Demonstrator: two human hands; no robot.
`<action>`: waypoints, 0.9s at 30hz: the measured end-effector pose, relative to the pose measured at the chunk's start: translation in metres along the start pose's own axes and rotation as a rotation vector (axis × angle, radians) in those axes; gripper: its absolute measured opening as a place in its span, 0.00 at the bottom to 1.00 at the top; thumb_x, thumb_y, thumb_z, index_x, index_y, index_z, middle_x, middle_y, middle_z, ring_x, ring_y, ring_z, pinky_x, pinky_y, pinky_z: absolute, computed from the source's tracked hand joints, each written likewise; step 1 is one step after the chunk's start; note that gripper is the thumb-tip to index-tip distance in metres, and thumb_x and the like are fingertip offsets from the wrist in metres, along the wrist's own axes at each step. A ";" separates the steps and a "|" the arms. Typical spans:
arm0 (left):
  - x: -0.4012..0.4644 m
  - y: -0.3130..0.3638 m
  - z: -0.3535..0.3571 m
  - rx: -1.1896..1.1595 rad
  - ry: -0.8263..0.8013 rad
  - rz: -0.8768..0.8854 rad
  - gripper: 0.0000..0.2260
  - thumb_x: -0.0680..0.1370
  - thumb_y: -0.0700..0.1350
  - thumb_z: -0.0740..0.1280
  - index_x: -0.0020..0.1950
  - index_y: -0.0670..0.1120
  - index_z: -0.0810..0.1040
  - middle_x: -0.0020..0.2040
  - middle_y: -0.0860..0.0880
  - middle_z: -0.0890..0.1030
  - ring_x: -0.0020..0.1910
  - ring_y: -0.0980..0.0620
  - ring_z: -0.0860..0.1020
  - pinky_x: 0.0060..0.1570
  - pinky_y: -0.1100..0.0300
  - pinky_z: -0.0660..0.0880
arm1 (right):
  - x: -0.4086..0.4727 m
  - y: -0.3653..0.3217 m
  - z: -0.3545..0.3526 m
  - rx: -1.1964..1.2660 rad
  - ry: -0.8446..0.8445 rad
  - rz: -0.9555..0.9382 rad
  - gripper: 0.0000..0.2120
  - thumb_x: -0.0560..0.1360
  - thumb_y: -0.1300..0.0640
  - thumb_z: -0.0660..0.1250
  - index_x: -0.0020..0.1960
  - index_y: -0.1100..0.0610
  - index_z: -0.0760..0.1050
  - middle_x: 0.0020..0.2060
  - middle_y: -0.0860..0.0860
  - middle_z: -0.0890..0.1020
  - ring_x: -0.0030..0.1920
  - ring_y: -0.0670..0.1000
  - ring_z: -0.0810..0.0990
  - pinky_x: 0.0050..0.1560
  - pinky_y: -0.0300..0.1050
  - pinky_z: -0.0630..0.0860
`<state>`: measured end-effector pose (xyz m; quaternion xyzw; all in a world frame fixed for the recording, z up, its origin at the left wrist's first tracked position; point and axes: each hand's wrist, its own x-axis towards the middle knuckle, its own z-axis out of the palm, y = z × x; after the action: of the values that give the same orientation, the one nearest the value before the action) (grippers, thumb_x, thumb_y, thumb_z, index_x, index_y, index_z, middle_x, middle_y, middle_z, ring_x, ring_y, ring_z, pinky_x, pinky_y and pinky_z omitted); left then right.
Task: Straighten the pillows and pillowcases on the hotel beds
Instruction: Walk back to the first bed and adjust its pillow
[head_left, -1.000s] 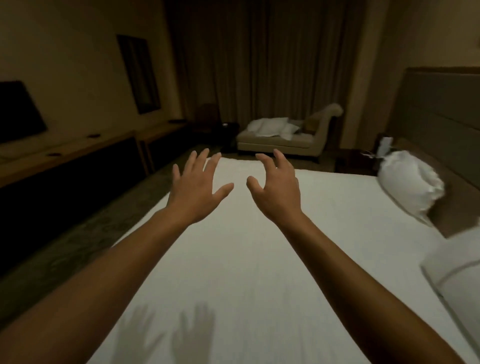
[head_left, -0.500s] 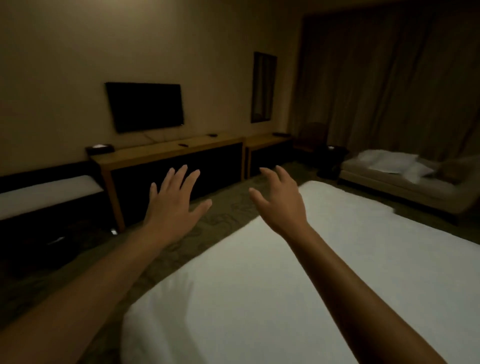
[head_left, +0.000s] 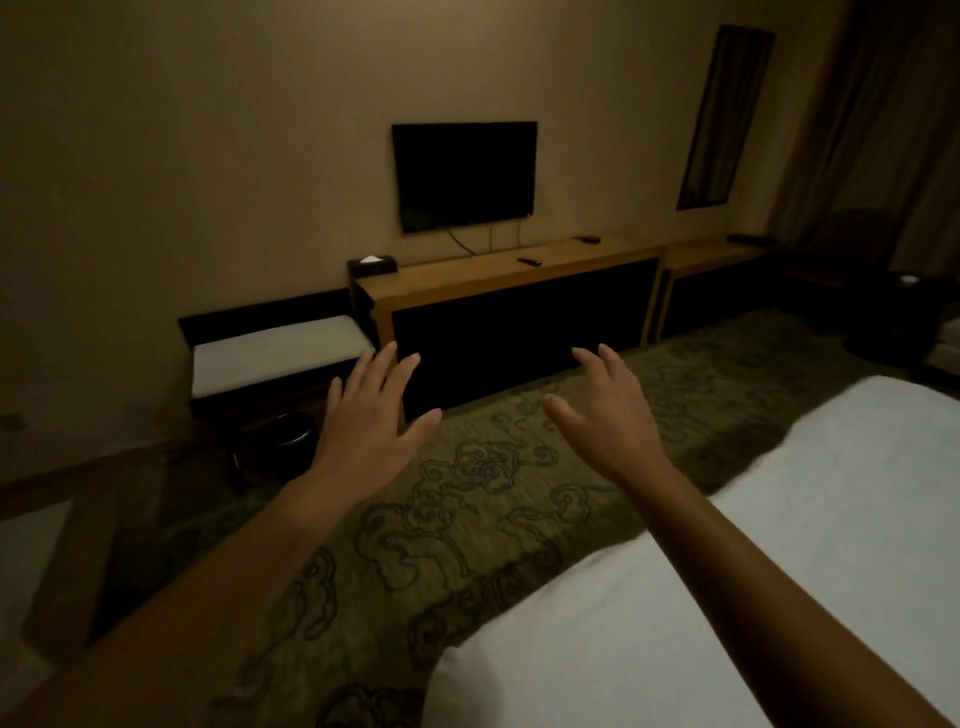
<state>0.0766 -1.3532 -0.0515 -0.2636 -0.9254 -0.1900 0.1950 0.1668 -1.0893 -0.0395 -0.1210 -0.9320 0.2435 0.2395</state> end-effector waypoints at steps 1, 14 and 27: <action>0.029 -0.067 0.011 -0.026 -0.034 -0.036 0.32 0.78 0.68 0.53 0.80 0.57 0.54 0.82 0.52 0.52 0.81 0.49 0.47 0.77 0.39 0.49 | 0.038 -0.028 0.061 0.000 0.004 0.011 0.36 0.76 0.38 0.65 0.79 0.48 0.58 0.80 0.53 0.57 0.79 0.56 0.57 0.73 0.59 0.63; 0.286 -0.224 0.075 -0.155 -0.074 0.226 0.32 0.78 0.68 0.51 0.80 0.59 0.53 0.82 0.55 0.51 0.81 0.50 0.45 0.77 0.38 0.48 | 0.274 -0.075 0.181 -0.098 0.128 0.207 0.35 0.76 0.41 0.66 0.79 0.49 0.59 0.80 0.54 0.57 0.79 0.58 0.57 0.74 0.57 0.61; 0.618 -0.206 0.251 -0.127 -0.107 0.474 0.43 0.70 0.81 0.43 0.78 0.63 0.32 0.81 0.55 0.36 0.79 0.50 0.32 0.76 0.40 0.37 | 0.509 0.030 0.215 -0.217 0.273 0.370 0.48 0.69 0.23 0.58 0.81 0.46 0.51 0.82 0.50 0.46 0.81 0.56 0.47 0.75 0.60 0.59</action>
<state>-0.5895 -1.1457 -0.0311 -0.4948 -0.8329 -0.1823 0.1679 -0.3744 -0.9747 -0.0230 -0.3462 -0.8737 0.1632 0.3002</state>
